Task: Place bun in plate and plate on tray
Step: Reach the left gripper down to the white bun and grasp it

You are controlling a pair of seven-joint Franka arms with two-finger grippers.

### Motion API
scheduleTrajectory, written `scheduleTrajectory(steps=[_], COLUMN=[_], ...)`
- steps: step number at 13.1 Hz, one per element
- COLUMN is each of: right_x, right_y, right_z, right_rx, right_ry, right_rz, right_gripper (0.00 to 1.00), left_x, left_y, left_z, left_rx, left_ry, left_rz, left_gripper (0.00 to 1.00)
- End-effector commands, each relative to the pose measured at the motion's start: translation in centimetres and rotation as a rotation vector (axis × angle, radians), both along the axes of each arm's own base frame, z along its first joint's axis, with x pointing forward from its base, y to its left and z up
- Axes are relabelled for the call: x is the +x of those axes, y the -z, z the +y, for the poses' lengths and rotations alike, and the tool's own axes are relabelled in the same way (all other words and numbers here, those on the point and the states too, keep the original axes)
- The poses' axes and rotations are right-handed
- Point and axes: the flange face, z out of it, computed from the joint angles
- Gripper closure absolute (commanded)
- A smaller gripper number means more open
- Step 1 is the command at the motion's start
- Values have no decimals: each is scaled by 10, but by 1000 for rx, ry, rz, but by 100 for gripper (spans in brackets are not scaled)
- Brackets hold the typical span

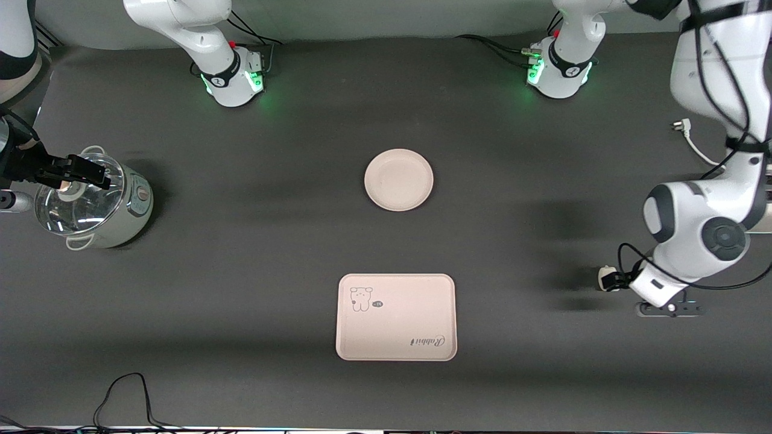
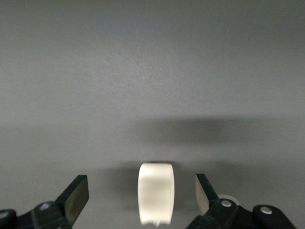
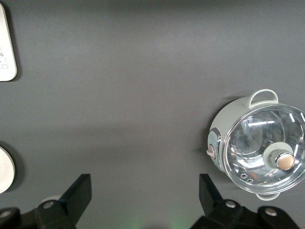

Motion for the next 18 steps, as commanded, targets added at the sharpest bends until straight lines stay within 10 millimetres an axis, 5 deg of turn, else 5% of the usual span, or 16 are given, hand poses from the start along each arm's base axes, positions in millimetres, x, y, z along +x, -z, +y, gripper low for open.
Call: scheduleTrajectory(steps=[1, 6, 11, 12, 15, 18], right_x=[-2, -2, -2, -2, -3, -3], right_y=[-4, -4, -5, -5, -5, -5], right_z=[-2, -2, -2, -2, -2, -2], right_rx=[-10, -8, -8, -8, -8, -8], right_ry=[-19, -19, -19, -17, -17, -17], right_rz=[1, 1, 1, 1, -1, -1], right_gripper=[0, 0, 0, 0, 0, 0], left_x=[-6, -14, -15, -14, -13, -17], left_y=[18, 34, 34, 33, 17, -48], left_z=[-2, -3, -3, -4, -7, -34], left_rx=[-8, -7, -7, -7, -9, -35], left_ry=[20, 31, 37, 38, 28, -24], left_rz=[6, 29, 37, 35, 30, 77], left_gripper=[0, 11, 85, 92, 92, 91])
